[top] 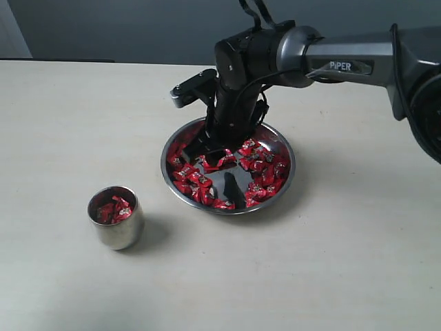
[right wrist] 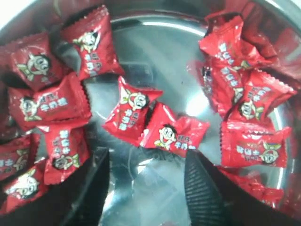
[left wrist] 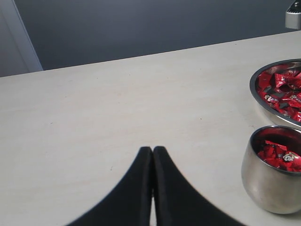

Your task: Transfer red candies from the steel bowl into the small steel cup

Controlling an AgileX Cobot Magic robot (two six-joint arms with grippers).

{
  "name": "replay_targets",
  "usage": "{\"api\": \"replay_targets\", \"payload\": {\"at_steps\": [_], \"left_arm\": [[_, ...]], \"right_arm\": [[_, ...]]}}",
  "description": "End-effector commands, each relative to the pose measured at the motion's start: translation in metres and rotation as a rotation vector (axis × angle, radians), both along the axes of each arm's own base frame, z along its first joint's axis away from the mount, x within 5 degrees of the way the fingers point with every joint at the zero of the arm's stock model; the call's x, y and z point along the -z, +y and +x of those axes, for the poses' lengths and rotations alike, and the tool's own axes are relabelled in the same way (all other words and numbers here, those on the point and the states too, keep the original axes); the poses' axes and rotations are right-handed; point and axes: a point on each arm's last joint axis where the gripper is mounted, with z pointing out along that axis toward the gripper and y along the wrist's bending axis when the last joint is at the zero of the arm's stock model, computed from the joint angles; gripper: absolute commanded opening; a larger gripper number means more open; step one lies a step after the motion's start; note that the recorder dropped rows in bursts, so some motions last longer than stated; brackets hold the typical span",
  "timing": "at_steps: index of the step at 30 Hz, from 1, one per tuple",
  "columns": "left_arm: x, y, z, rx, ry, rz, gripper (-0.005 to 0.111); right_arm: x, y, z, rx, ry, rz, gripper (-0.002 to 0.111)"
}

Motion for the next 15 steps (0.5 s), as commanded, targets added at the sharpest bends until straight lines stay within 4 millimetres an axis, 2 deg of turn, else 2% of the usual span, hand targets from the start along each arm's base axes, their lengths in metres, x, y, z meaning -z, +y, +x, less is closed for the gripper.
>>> {"api": "replay_targets", "payload": {"at_steps": [1,6,15], "left_arm": [[-0.0014,0.0,-0.0001,-0.002,-0.015,-0.006,0.0],[-0.0014,0.0,-0.0001,-0.002,-0.015,-0.006,0.0],[-0.0014,0.0,-0.0001,-0.002,-0.015,-0.006,0.0]], "right_arm": [[0.0101,-0.0002,0.0061,0.01,-0.031,0.001,0.049],[0.0171,-0.0017,0.0096,0.032,-0.054,-0.021,0.049],[0.0167,-0.0019,0.0113,0.034,-0.072,-0.022,0.048]]}}
